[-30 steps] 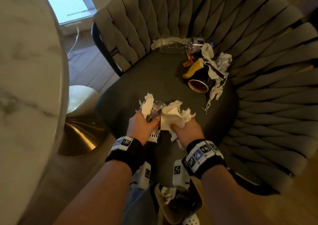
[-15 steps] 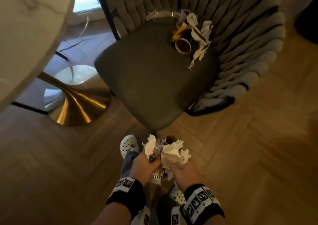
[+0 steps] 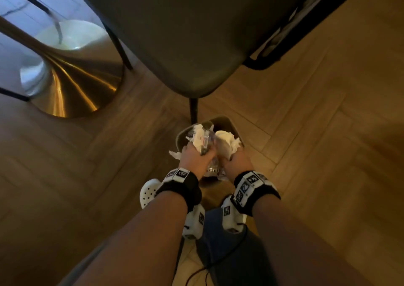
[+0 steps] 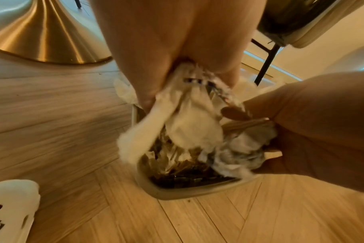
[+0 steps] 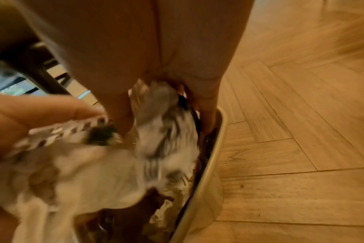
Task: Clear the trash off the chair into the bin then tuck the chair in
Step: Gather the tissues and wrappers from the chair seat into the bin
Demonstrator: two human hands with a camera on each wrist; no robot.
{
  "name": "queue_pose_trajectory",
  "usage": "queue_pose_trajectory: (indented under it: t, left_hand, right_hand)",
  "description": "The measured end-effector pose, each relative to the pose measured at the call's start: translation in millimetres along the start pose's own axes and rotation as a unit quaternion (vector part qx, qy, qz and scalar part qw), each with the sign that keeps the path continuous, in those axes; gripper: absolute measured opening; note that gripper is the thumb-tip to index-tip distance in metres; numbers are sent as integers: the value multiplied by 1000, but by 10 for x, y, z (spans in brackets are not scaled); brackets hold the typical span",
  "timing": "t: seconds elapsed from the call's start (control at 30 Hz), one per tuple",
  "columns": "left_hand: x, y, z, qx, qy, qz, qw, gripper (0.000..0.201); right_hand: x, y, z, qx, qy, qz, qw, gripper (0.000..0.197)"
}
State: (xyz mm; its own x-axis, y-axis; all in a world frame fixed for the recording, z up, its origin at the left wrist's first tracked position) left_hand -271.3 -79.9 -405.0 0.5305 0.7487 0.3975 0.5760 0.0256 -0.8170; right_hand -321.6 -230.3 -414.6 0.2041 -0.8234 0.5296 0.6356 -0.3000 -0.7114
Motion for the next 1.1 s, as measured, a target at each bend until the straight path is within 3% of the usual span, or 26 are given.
queue_pose_trajectory:
  t: [0.07,0.2,0.33,0.53,0.7,0.9,1.1]
  left_hand:
    - [-99,111,64,33,-14,34,999,107]
    - [-26,107,95,34,-19,28,999,111]
    - [127,-70,-1,4,8,4,1000,101]
    - [289,-475,-321,2,23,25,999,85]
    - [584,-850,-673,-34,78,-10,996,45]
    - [1267,-1135,-1431,-133,130,-74,980,30]
    - [1985,-933,-2417,-204,105,-91,969,22]
  right_hand:
    - [-101,130,-52,6,-29,23,999,76]
    - [19,144,-112,35,-42,-19,998,67]
    - [272,-44,-36,52,-47,-46,996,44]
    - [673,-407,283,79,-11,-31,996,32]
    - [1015,-679,539,86,18,-29,996,20]
    - [1471,-865,1240,90,25,0,996,30]
    - [2061,-578,2396,149,79,-55,984,25]
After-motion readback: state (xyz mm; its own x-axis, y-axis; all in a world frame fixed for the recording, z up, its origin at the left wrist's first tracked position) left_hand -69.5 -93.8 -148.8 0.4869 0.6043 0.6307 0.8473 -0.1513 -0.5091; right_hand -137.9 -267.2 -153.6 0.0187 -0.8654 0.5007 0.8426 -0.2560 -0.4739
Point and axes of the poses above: each hand's wrist, its own y-axis towards the middle knuckle, its own x-axis out of the back of the hand, z = x × y, the point moved 6 cm from there along y, towards the middle knuckle, and after that the axes turned 8 degrees about x, right-handed, at the moved point
